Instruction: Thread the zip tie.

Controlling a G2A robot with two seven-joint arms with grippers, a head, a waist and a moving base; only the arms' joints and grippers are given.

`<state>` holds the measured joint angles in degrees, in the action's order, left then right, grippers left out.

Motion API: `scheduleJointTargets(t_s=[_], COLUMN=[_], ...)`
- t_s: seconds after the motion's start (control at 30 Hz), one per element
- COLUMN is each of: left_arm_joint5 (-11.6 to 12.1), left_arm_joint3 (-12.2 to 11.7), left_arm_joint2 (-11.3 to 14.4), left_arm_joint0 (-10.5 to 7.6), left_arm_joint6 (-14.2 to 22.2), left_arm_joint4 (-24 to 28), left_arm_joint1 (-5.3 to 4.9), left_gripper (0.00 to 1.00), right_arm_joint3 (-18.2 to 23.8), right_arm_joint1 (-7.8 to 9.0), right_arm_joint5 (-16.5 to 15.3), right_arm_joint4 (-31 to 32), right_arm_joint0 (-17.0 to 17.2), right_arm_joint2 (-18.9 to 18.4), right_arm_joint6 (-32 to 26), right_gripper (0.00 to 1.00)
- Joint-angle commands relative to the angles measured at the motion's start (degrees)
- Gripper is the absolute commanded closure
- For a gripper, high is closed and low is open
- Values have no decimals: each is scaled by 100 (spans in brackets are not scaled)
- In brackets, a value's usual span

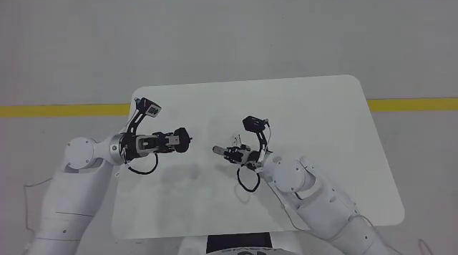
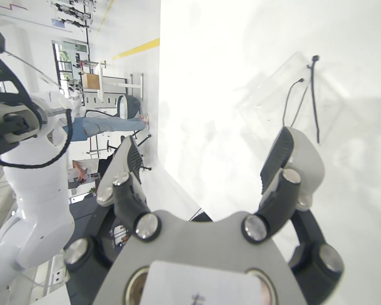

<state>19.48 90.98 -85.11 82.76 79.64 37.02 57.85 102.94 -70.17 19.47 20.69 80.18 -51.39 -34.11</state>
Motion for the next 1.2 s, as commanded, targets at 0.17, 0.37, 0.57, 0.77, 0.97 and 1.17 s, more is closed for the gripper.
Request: scheduleJointTargets(t_s=[0.17, 0.37, 0.57, 0.77, 0.97, 1.17], left_arm_joint5=[0, 0, 0, 0, 0, 0], left_arm_joint3=[0, 0, 0, 0, 0, 0], left_arm_joint2=[0, 0, 0, 0, 0, 0], left_arm_joint0=[0, 0, 0, 0, 0, 0], left_arm_joint6=[0, 0, 0, 0, 0, 0], left_arm_joint4=[0, 0, 0, 0, 0, 0], left_arm_joint1=[0, 0, 0, 0, 0, 0], left_gripper=[100, 100, 100, 100, 100, 100], right_arm_joint3=[8, -91, -147, -277, -352, -428], right_arm_joint1=[0, -15, -187, -497, -731, -725], right_arm_joint5=[1, 1, 1, 1, 1, -10], right_arm_joint4=[-18, 817, 1558, 2416, 2826, 2916], right_arm_joint0=[3, -89, -255, -420, -433, -408], right_arm_joint2=[-4, 8, -59, -112, -168, -144], right_arm_joint6=[14, 9, -542, -1347, -1781, -1737], right_gripper=[0, 0, 0, 0, 0, 0])
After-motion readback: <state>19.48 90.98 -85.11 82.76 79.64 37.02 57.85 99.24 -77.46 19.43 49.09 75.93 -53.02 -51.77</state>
